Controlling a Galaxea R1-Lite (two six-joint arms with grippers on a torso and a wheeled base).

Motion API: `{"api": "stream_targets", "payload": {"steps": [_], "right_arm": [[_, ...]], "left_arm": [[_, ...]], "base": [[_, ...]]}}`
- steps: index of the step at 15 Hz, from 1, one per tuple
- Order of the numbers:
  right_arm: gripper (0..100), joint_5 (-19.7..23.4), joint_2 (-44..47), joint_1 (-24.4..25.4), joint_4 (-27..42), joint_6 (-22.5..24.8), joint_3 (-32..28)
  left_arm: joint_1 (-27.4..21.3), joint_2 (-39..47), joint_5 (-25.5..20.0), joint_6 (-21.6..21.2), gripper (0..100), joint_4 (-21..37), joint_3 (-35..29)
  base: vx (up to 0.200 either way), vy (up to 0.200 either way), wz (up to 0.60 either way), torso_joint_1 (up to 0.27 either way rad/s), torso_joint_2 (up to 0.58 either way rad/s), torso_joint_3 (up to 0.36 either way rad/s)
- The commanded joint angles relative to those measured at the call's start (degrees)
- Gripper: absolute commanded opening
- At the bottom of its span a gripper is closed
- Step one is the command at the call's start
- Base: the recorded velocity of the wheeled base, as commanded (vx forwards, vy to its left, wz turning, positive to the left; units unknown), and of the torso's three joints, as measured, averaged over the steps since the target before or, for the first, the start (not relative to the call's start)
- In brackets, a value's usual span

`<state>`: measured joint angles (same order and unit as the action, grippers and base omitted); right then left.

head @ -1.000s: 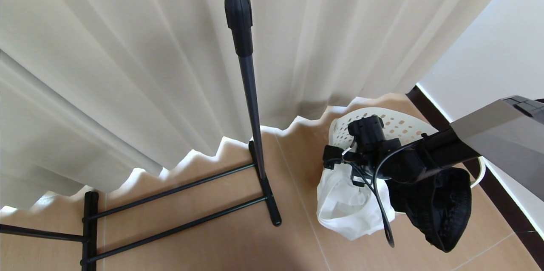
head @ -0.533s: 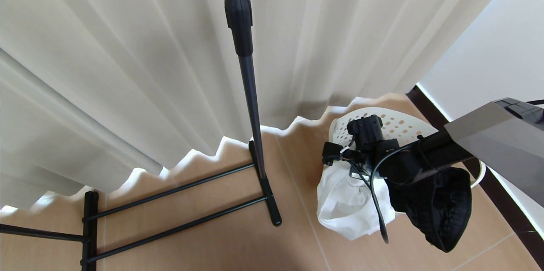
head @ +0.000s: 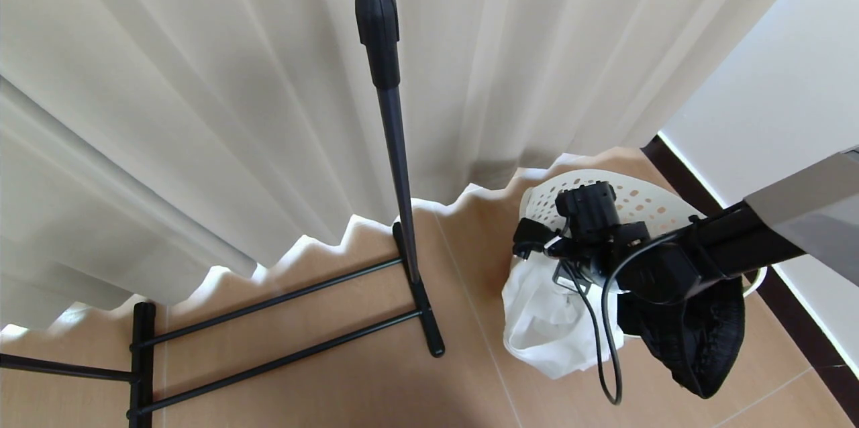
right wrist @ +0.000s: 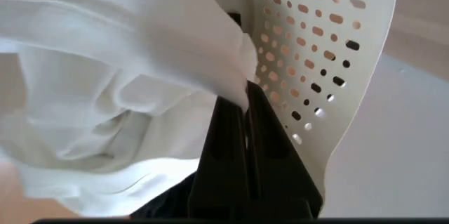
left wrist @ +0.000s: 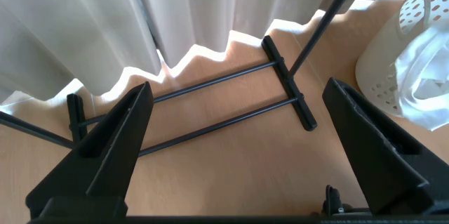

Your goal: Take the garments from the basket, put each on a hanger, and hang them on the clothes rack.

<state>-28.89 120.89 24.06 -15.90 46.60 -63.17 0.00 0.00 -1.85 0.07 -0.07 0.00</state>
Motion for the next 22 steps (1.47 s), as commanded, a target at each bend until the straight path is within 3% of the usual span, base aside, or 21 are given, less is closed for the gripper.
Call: {"api": "stream_targets", "payload": {"steps": [1, 3, 5, 9, 12, 22], "right_arm": [[0, -0.1, -15.4, 4.9, 0.3, -9.2, 11.9], [0, -0.1, -27.6, 8.7, 0.2, -14.4, 21.2], [0, -0.1, -38.9, 12.8, 0.2, -16.8, 27.2], [0, 1.6, -56.4, 14.0, 0.4, -17.0, 35.5], [0, 4.2, -58.2, 14.0, 0.3, -16.8, 36.6], [0, 4.3, -55.7, 13.6, -0.4, -17.2, 36.7]], "left_arm": [[0.0, 0.0, 0.0, 0.0, 100, 0.0, 0.0], [0.0, 0.0, 0.0, 0.0, 100, 0.0, 0.0], [0.0, 0.0, 0.0, 0.1, 100, 0.0, 0.0], [0.0, 0.0, 0.0, -0.1, 100, 0.0, 0.0], [0.0, 0.0, -0.1, -0.1, 100, 0.1, 0.0], [0.0, 0.0, -0.1, -0.2, 100, 0.1, 0.0]], "base": [[0.0, 0.0, 0.0, 0.0, 0.0, 0.0], [0.0, 0.0, 0.0, 0.0, 0.0, 0.0], [0.0, 0.0, 0.0, 0.0, 0.0, 0.0], [0.0, 0.0, 0.0, 0.0, 0.0, 0.0], [0.0, 0.0, 0.0, 0.0, 0.0, 0.0], [0.0, 0.0, 0.0, 0.0, 0.0, 0.077]]}}
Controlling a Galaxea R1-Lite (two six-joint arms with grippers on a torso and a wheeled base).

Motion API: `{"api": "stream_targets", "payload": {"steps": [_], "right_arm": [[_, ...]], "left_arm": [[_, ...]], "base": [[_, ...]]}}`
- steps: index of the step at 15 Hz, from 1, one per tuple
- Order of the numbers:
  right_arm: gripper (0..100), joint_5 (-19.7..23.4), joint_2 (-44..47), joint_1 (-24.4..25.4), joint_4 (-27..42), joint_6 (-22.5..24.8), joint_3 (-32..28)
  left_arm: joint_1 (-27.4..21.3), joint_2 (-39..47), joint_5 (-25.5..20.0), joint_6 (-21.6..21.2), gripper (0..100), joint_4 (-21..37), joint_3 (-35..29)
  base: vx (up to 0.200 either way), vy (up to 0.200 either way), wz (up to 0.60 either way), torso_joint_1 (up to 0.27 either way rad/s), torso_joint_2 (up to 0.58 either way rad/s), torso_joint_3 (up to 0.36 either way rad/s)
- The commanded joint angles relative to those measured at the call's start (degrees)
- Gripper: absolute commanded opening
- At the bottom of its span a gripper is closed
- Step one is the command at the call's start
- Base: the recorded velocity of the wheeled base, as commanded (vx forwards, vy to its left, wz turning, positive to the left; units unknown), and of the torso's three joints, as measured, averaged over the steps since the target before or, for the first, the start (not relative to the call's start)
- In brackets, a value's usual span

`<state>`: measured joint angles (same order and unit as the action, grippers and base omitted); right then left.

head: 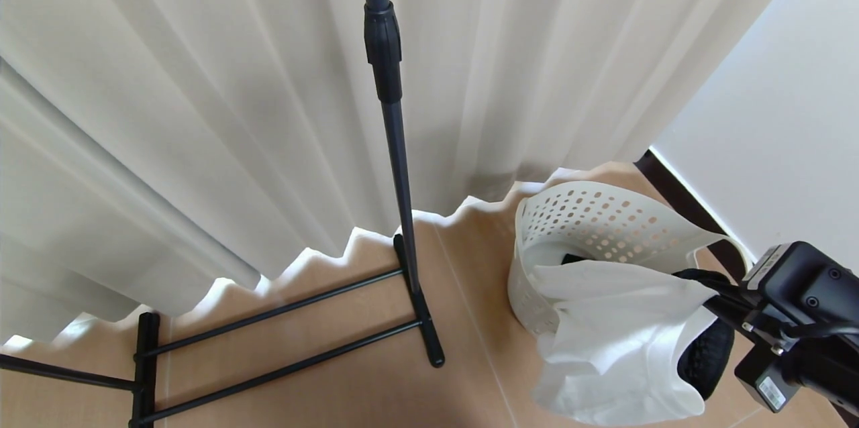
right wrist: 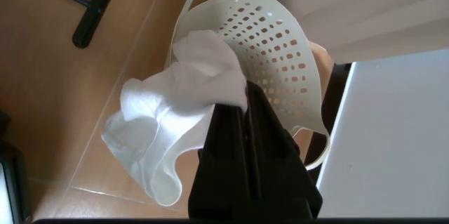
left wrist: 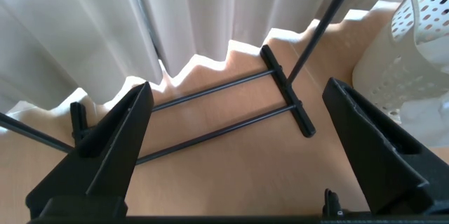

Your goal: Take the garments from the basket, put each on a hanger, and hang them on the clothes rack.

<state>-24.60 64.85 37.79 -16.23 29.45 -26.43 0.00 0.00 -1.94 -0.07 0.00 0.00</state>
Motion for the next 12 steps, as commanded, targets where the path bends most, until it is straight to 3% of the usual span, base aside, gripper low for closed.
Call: {"api": "stream_targets", "payload": {"steps": [1, 7, 12], "right_arm": [[0, 0.0, 0.4, -0.5, 0.0, 0.0, 0.1], [0, -0.1, 0.4, -1.2, 0.2, 0.0, 0.1], [0, -0.1, 0.1, -1.2, 0.4, 0.0, 0.4]], "left_arm": [[0.0, 0.0, 0.0, 0.0, 100, 0.0, 0.0], [0.0, 0.0, 0.0, 0.0, 100, 0.0, 0.0], [0.0, 0.0, 0.0, 0.0, 100, 0.0, 0.0]], "base": [[0.0, 0.0, 0.0, 0.002, 0.0, 0.198], [0.0, 0.0, 0.0, 0.005, -0.02, 0.179], [0.0, 0.0, 0.0, 0.061, -0.37, -0.104]]}}
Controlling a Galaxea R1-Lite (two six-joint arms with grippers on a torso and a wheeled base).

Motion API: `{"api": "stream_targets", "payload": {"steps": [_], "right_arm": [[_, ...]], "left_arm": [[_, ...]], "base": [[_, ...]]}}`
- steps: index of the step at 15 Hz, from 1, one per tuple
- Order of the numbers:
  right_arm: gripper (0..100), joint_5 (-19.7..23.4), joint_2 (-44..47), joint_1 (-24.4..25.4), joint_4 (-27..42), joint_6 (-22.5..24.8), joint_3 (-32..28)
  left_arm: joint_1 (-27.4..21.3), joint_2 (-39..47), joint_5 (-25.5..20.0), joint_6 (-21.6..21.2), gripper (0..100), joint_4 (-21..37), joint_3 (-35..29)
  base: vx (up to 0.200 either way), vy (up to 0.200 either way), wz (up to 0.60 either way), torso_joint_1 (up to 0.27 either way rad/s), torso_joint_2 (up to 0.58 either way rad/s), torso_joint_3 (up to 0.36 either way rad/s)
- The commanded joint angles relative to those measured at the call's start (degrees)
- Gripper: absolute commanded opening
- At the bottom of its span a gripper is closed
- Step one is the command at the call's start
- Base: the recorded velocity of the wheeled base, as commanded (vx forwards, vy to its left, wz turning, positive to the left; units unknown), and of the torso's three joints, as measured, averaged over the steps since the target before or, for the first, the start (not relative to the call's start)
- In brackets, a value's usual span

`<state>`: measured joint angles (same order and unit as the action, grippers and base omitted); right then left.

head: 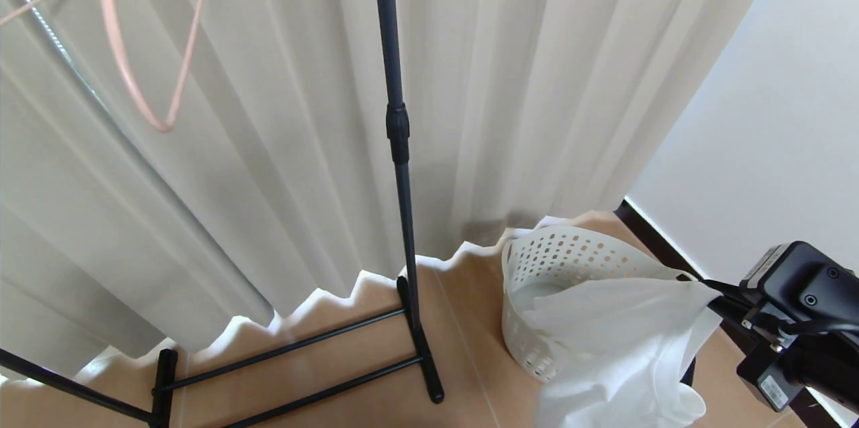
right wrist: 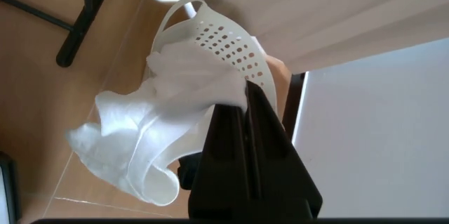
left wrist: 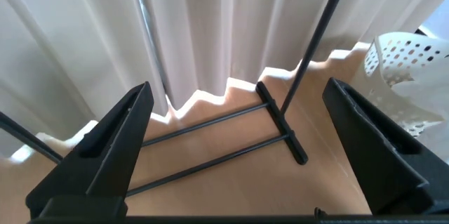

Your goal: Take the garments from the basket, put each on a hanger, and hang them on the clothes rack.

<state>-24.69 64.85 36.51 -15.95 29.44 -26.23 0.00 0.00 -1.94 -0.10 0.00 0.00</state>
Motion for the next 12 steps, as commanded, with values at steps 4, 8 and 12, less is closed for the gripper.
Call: {"api": "stream_targets", "payload": {"steps": [4, 8, 12], "right_arm": [[0, 0.0, 0.0, 0.1, -0.3, 0.0, 0.9], [0, -0.1, 0.0, 0.1, -0.2, 0.0, 1.2], [0, -0.1, 0.1, -0.2, -0.3, 0.0, 1.3]], "left_arm": [[0.0, 0.0, 0.0, 0.0, 100, 0.0, 0.0], [0.0, 0.0, 0.0, 0.0, 100, 0.0, 0.0], [0.0, 0.0, 0.0, 0.0, 100, 0.0, 0.0]], "base": [[0.0, 0.0, 0.0, 0.119, -0.46, -0.133], [0.0, 0.0, 0.0, 0.152, -0.49, -0.137], [0.0, 0.0, 0.0, 0.181, -0.51, -0.123]]}}
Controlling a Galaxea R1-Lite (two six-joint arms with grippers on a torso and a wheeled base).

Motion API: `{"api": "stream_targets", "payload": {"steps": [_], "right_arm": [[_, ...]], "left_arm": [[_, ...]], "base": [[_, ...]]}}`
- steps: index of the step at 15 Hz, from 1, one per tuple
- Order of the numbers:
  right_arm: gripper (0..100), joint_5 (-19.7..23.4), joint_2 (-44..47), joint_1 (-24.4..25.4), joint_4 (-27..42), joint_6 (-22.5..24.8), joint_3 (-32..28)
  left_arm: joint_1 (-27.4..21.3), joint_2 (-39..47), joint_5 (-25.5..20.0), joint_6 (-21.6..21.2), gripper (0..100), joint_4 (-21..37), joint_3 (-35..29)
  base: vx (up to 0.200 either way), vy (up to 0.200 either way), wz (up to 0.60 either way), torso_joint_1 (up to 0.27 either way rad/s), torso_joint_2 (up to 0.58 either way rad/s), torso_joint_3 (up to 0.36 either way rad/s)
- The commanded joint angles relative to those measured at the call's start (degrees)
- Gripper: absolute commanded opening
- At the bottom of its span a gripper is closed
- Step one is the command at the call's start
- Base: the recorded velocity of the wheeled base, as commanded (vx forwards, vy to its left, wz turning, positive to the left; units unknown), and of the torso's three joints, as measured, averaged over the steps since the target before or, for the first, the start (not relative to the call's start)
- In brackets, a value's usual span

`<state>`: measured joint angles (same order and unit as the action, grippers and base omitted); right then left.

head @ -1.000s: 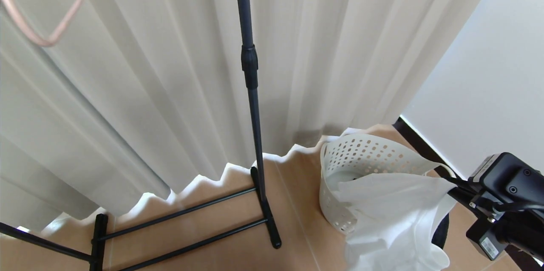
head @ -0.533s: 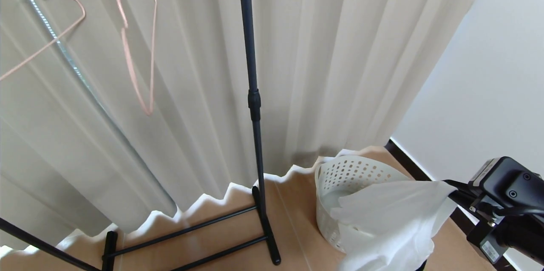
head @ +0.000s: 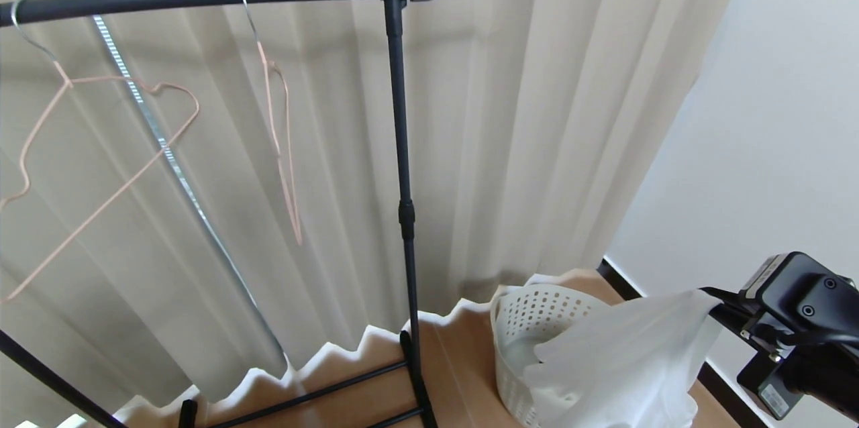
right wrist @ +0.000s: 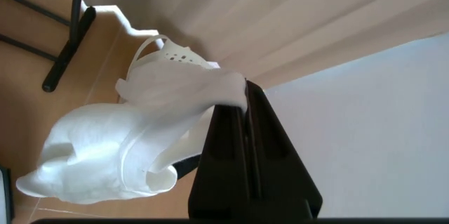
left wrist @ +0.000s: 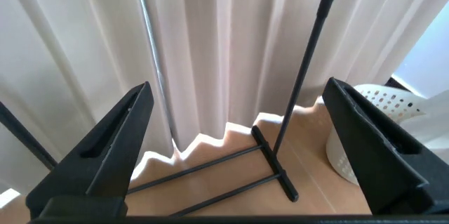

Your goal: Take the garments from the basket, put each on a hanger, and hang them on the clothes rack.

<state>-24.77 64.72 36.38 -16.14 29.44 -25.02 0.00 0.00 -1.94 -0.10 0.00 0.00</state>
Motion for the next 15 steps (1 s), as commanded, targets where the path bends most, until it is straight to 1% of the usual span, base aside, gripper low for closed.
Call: {"api": "stream_targets", "payload": {"steps": [1, 7, 10, 15], "right_arm": [[0, 0.0, 0.2, -0.1, 0.0, 0.0, 0.1], [0, 0.0, 0.4, -0.1, 0.0, 0.0, 0.2], [0, 0.0, 0.4, -0.1, 0.1, 0.0, 0.4], [0, 0.0, 0.4, -0.1, -0.1, 0.0, 0.5]], "left_arm": [[0.0, 0.0, 0.0, 0.0, 100, 0.0, 0.0], [0.0, 0.0, 0.0, 0.0, 100, 0.0, 0.0], [0.0, 0.0, 0.0, 0.0, 100, 0.0, 0.0], [0.0, 0.0, 0.0, 0.1, 100, 0.0, 0.0]], "base": [[0.0, 0.0, 0.0, 0.193, -0.53, -0.139], [0.0, 0.0, 0.0, 0.221, -0.56, -0.134], [0.0, 0.0, 0.0, 0.243, -0.59, -0.274], [0.0, 0.0, 0.0, 0.191, -0.42, -0.23]]}}
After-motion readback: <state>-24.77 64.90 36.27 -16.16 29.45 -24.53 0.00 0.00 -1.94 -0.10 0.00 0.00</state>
